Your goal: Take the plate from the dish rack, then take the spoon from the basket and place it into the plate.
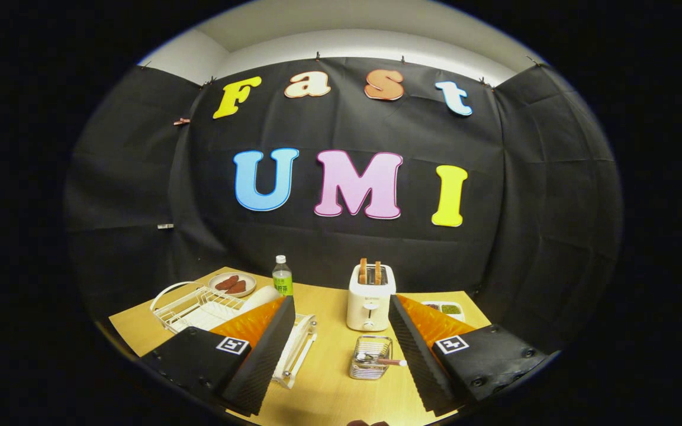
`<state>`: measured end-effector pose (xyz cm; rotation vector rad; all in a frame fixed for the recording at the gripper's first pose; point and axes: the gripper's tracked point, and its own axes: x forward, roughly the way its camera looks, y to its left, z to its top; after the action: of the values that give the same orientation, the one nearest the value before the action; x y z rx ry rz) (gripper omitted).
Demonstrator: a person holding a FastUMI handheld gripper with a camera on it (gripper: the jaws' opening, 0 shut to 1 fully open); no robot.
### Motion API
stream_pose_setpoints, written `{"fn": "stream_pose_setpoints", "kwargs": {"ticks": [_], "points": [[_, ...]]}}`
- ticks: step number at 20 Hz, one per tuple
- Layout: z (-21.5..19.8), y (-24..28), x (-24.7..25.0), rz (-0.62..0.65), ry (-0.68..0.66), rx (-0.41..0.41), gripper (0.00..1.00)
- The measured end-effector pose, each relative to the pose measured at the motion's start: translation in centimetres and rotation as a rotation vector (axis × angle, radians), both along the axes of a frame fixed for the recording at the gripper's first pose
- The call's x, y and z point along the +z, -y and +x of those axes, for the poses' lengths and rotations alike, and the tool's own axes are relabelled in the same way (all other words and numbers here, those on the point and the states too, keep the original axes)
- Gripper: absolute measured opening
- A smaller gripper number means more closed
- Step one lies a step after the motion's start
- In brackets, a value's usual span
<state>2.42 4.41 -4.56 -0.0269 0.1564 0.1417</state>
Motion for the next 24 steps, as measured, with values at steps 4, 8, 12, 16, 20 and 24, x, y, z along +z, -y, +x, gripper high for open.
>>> {"fn": "stream_pose_setpoints", "kwargs": {"ticks": [4,8,12,16,20,24], "points": [[3.4,-4.3,-0.9,-0.014,-0.066,0.071,0.98],[6.7,-9.2,-3.7,-0.006,-0.210,0.145,0.98],[8.9,-12.8,-7.5,0.023,-0.415,0.160,0.99],[10.2,-15.2,-10.8,0.082,-0.594,0.143,0.98],[10.9,-16.3,-13.8,0.075,-0.704,0.103,0.83],[11.5,-16.3,-15.5,0.067,-0.749,0.054,0.74]]}}
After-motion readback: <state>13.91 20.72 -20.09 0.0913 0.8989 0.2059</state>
